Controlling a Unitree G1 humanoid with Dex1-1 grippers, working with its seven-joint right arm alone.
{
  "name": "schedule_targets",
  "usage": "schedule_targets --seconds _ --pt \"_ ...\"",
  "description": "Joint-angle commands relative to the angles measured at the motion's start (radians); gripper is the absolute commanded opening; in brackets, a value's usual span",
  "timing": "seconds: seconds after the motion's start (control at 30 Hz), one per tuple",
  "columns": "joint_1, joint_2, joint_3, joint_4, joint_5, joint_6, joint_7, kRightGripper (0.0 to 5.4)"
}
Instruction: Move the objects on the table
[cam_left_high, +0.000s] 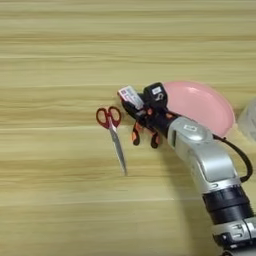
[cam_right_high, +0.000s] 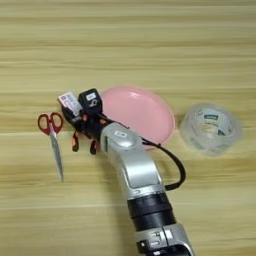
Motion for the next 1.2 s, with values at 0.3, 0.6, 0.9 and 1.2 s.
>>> schedule_targets --seconds 0.3,0.6,0.9,1.2 --pt "-0.064 0.099 0.177 0.019 -0.029 -0.003 0.034 2.1" --pt "-0.053 0.149 0.257 0.064 -0.046 -0.004 0.046 2.1" --pt "-0.056 0.166 0.281 0.157 -0.065 -0.035 0.052 2.1" --pt "-0.058 0.172 0.273 0.205 -0.107 -0.121 0.024 2.8"
